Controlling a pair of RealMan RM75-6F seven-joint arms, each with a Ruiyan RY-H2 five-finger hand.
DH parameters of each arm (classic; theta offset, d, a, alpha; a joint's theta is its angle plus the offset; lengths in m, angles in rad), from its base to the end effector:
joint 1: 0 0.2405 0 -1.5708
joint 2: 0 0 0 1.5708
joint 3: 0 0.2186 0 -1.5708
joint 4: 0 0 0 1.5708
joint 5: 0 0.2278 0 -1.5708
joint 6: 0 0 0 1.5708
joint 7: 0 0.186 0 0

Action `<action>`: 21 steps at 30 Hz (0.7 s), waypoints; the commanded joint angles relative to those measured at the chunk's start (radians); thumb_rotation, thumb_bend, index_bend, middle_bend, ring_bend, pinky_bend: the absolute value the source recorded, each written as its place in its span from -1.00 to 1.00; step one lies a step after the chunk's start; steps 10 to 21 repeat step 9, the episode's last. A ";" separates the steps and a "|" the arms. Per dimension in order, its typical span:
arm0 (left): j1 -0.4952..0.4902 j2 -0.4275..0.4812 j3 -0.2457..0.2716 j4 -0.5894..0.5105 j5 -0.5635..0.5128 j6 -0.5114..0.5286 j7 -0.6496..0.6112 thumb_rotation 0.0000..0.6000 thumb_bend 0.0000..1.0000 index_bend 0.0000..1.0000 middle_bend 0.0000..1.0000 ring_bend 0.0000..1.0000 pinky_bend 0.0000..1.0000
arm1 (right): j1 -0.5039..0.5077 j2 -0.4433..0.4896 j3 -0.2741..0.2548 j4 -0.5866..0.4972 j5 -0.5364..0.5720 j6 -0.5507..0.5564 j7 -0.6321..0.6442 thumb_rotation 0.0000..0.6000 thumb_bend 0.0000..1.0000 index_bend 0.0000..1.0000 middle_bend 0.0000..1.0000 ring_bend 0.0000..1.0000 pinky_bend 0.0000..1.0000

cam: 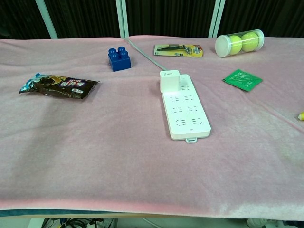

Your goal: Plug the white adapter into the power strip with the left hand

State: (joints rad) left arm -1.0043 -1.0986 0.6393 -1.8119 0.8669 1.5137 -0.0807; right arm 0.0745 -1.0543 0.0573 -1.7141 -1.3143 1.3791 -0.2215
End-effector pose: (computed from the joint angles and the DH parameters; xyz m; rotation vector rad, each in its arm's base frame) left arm -0.2398 0.2994 0.1059 -1.6372 -0.9800 -0.6928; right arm -0.3088 -0.2152 0.1294 1.3550 -0.9325 0.6148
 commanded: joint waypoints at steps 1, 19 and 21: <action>0.154 -0.004 -0.015 0.086 0.119 0.103 -0.091 1.00 -0.81 -0.75 -0.93 -1.00 -1.00 | 0.001 -0.003 0.000 0.003 -0.004 0.002 0.000 1.00 -0.57 -0.97 -0.91 -0.76 -0.71; 0.323 -0.016 -0.075 0.141 0.242 0.190 -0.110 1.00 -0.81 -0.75 -0.93 -1.00 -1.00 | 0.001 -0.007 0.003 0.010 -0.011 0.007 0.012 1.00 -0.57 -0.97 -0.91 -0.76 -0.71; 0.323 -0.016 -0.075 0.141 0.242 0.190 -0.110 1.00 -0.81 -0.75 -0.93 -1.00 -1.00 | 0.001 -0.007 0.003 0.010 -0.011 0.007 0.012 1.00 -0.57 -0.97 -0.91 -0.76 -0.71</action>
